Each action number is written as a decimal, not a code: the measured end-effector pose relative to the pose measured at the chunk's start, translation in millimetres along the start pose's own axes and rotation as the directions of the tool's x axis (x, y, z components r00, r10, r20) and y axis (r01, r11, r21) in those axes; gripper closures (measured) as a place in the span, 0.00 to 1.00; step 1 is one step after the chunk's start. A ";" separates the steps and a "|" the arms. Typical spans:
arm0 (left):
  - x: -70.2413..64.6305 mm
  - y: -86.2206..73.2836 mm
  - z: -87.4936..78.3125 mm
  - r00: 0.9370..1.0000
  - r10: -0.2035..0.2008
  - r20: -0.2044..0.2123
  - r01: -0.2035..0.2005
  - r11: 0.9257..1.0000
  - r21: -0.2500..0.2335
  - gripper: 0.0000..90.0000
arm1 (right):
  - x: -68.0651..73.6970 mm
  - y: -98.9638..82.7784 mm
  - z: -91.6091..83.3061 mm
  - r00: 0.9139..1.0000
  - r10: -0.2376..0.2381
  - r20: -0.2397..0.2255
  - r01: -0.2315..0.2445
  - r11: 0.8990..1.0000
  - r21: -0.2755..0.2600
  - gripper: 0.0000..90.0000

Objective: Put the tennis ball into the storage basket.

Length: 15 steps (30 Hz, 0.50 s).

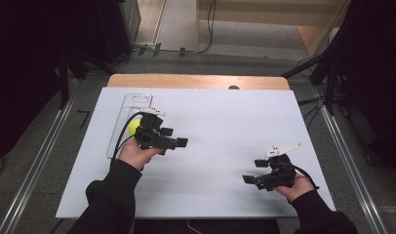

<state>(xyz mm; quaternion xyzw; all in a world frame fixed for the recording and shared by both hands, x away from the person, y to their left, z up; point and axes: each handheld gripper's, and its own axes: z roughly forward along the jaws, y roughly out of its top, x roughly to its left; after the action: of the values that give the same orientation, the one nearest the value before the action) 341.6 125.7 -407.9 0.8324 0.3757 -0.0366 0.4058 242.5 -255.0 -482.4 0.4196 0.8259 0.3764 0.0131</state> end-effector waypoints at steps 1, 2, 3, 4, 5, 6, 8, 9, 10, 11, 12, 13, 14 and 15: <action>-1.4 -1.5 0.0 1.000 -0.001 -0.004 0.001 1.000 0.000 0.21 | 0.3 0.0 -0.1 1.000 0.003 0.000 -0.003 1.000 0.000 0.16; -2.2 -3.0 -0.3 1.000 0.003 -0.004 -0.003 1.000 0.002 0.21 | 0.4 -0.1 -0.2 1.000 0.003 0.000 -0.003 1.000 -0.002 0.16; -3.1 -4.7 -0.5 1.000 0.006 -0.003 -0.006 1.000 0.002 0.21 | 0.4 -0.2 -0.3 1.000 0.002 0.000 -0.002 1.000 -0.003 0.16; -3.9 -6.3 -0.5 1.000 0.011 -0.003 -0.011 1.000 0.000 0.21 | 0.2 -0.2 -0.3 1.000 0.002 0.000 -0.002 1.000 -0.003 0.16; -5.1 -7.9 -0.6 1.000 0.013 -0.008 -0.013 1.000 0.000 0.21 | 0.2 -0.2 -0.4 1.000 0.004 0.000 -0.004 1.000 -0.002 0.16; -6.0 -9.4 -0.5 1.000 0.015 -0.010 -0.015 1.000 -0.002 0.21 | 0.1 -0.2 -0.4 1.000 0.004 -0.001 -0.004 1.000 -0.002 0.16; -7.0 -11.9 -0.9 1.000 0.022 -0.012 -0.022 1.000 0.002 0.21 | -0.1 -0.1 -0.2 1.000 0.002 0.000 -0.002 1.000 -0.002 0.16; -7.8 -13.2 -0.7 1.000 0.018 -0.013 -0.018 1.000 0.002 0.21 | 0.2 -0.1 -0.2 1.000 0.003 -0.001 -0.003 1.000 -0.001 0.16; -8.2 -14.2 -1.0 1.000 0.024 -0.017 -0.024 1.000 0.010 0.21 | 0.2 -0.1 0.0 1.000 0.001 0.000 -0.001 1.000 -0.001 0.16; -8.8 -15.3 -1.1 0.999 0.030 -0.019 -0.030 0.999 0.016 0.21 | 0.4 0.1 0.0 1.000 0.005 0.001 -0.005 1.000 0.000 0.16; -9.7 -16.4 -0.8 0.999 0.032 -0.026 -0.031 0.999 0.017 0.21 | 0.2 0.1 0.2 1.000 0.002 0.001 -0.002 1.000 -0.001 0.16; -10.6 -17.4 -1.1 0.999 0.034 -0.029 -0.034 0.999 0.022 0.21 | 0.2 0.1 0.2 1.000 0.002 0.001 -0.002 1.000 -0.001 0.16; -11.3 -18.5 -1.2 0.999 0.035 -0.027 -0.035 0.999 0.022 0.21 | 0.3 0.0 0.1 1.000 0.004 0.001 -0.004 1.000 0.000 0.16; -12.3 -19.6 -1.3 0.999 0.031 -0.022 -0.030 0.999 0.019 0.21 | 0.1 -0.1 0.0 1.000 0.002 0.001 -0.002 1.000 0.000 0.16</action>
<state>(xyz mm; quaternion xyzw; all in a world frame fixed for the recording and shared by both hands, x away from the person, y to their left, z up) 319.6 126.9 -415.1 0.8422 0.3671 -0.0245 0.3941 242.4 -254.9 -482.4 0.4205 0.8254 0.3764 0.0131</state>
